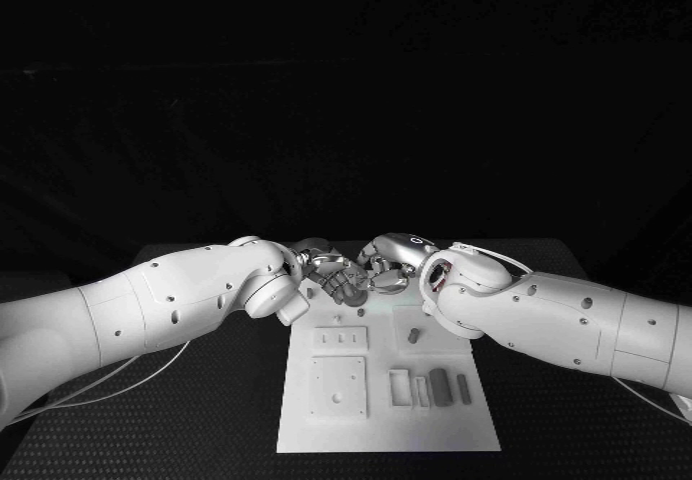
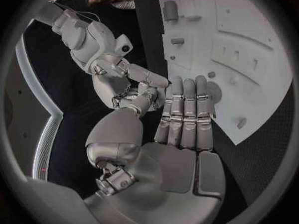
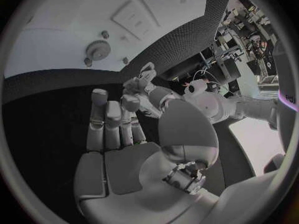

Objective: Assemble the parts on the task board

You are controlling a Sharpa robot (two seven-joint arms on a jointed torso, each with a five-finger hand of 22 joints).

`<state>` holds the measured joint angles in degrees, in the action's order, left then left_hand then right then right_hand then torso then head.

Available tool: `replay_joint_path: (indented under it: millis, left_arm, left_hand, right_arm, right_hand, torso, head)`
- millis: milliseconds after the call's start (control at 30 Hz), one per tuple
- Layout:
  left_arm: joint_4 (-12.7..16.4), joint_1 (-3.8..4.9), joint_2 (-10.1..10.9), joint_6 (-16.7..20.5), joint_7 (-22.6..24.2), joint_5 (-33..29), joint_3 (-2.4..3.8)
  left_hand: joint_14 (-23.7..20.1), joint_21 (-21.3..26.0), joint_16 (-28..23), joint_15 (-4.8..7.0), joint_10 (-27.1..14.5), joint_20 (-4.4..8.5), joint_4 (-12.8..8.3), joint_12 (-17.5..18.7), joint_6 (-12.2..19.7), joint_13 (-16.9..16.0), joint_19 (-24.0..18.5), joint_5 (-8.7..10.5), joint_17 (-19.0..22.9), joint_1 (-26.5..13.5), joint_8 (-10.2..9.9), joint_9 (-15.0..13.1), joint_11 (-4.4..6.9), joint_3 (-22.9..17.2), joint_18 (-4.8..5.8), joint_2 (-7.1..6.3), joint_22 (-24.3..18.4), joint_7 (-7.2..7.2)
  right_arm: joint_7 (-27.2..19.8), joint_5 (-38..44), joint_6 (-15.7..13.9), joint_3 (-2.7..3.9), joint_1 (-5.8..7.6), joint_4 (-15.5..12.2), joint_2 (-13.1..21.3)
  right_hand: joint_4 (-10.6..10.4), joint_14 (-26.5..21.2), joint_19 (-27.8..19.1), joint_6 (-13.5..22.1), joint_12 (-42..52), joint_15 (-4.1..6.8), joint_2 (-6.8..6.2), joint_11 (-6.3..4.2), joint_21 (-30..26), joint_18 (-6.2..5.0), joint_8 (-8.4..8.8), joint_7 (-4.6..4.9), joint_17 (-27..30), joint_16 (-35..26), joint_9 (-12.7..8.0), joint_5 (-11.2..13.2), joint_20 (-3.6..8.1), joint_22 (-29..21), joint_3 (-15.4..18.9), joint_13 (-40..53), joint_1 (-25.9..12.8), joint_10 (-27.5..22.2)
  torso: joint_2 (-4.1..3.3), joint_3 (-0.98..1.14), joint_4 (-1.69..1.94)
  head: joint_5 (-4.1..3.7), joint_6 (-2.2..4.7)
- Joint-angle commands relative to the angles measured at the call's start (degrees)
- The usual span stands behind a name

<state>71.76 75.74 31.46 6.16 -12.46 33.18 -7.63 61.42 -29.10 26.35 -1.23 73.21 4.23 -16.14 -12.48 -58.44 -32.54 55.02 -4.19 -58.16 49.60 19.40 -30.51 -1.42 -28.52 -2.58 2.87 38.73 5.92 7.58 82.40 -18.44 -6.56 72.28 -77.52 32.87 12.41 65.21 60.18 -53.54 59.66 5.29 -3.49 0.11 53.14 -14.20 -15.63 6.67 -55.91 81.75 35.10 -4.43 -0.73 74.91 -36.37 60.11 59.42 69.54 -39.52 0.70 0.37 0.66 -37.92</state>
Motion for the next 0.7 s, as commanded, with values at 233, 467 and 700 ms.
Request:
replay_joint_path:
  millis: [233, 467, 700]
  left_arm:
    - [0.2, 0.09, -0.5, 0.6, 1.6, -1.6, 0.11]
    - [0.1, 0.08, -0.7, 1.5, 1.6, -2.2, 0.1]
    - [0.1, 0.08, -0.5, 1.6, 1.5, -2.2, 0.1]
  left_hand:
    - [0.4, 0.5, 0.0, -0.06, 1.3, 0.15, 0.0, 0.1, -1.5, -0.8, 0.3, -14.59, 0.3, -0.2, -0.1, -0.5, 0.2, -2.0, 0.37, -0.82, 1.0, -0.46]
    - [0.8, 0.5, 0.3, 0.14, 2.1, 0.34, -0.1, -0.1, -2.5, -1.5, 0.7, -19.76, 0.1, -0.3, 0.1, -1.1, 0.56, -2.6, 0.37, -0.77, 1.6, -1.0]
    - [0.9, 0.5, 0.5, 0.24, 2.7, 0.45, 0.0, -0.3, -3.3, -2.1, 0.8, -18.31, -0.1, 0.9, 0.2, -1.6, 0.82, -4.2, 0.42, -0.72, 2.1, -1.35]
  right_arm:
    - [-0.6, 0.2, 0.8, -0.01, -0.07, -0.1, -0.2]
    - [-0.5, 0.2, 1.0, -0.01, -0.07, 0.0, -0.3]
    - [-0.2, 0.2, 1.0, -0.01, -0.07, 0.4, -0.3]
  right_hand:
    - [-0.1, -0.1, 0.3, -0.3, -0.1, 0.4, -0.09, 0.1, 0.1, -0.8, -0.22, -0.03, 0.1, 0.2, 0.1, -0.1, 0.07, 1.1, -0.1, 0.0, -0.6, 0.5]
    - [-0.1, -0.1, 0.3, -0.3, -0.2, 0.4, -0.2, 0.1, 0.1, -0.8, -0.19, -0.03, 0.1, 0.2, 0.1, -0.1, 0.07, 1.1, -0.1, 0.0, -0.6, 0.5]
    - [-0.1, -0.2, 0.2, 0.2, -0.3, 0.33, -1.11, 0.22, 0.0, -0.8, 0.22, 0.11, 0.1, 0.0, 0.1, -0.1, 0.05, 1.0, -0.1, 0.0, -0.8, 0.3]
  torso:
    - [-0.01, -0.01, -0.02]
    - [0.02, -0.02, 0.0]
    - [-0.01, -0.01, -0.01]
  head:
    - [0.05, -0.15]
    - [0.01, -0.18]
    - [-0.06, -0.15]
